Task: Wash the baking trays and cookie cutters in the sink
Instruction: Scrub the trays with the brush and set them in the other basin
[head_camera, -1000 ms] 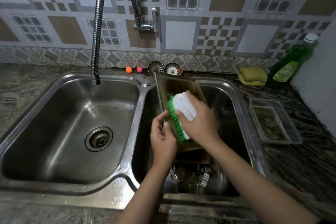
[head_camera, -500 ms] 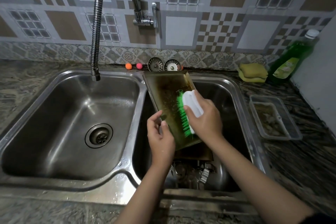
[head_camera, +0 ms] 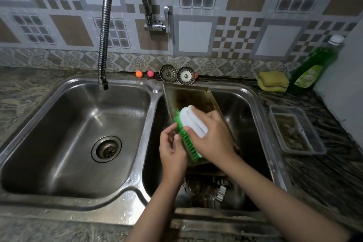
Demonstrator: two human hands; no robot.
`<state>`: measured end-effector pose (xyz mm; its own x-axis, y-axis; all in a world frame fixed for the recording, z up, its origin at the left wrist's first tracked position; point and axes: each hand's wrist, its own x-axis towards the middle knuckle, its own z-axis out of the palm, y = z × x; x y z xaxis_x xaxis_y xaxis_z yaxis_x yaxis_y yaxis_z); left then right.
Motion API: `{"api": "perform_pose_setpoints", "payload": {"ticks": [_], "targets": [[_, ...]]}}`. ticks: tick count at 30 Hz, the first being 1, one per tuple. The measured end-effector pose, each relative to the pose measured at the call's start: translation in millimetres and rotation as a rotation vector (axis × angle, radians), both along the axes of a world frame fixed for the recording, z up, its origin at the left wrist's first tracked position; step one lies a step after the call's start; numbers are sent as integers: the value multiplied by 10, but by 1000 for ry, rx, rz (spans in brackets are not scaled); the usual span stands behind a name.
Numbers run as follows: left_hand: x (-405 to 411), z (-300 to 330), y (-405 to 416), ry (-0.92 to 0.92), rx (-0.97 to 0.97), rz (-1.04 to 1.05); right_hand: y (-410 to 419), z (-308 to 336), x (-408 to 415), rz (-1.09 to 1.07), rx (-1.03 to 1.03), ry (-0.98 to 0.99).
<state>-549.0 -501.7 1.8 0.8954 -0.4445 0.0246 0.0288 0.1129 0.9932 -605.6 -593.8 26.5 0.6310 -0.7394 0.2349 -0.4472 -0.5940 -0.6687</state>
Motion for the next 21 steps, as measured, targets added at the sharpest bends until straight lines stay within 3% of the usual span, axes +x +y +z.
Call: {"api": "perform_pose_setpoints", "payload": {"ticks": [7, 13, 18, 21], "targets": [[-13, 22, 87, -154, 45, -89, -755, 43, 42, -255, 10, 109], [26, 26, 74, -155, 41, -98, -273, 84, 73, 37, 172, -178], [-40, 16, 166, -186, 49, -175, -774, 117, 147, -231, 239, -118], [-33, 3, 124, -186, 48, -182, -437, 147, 267, -73, 192, -172]]}}
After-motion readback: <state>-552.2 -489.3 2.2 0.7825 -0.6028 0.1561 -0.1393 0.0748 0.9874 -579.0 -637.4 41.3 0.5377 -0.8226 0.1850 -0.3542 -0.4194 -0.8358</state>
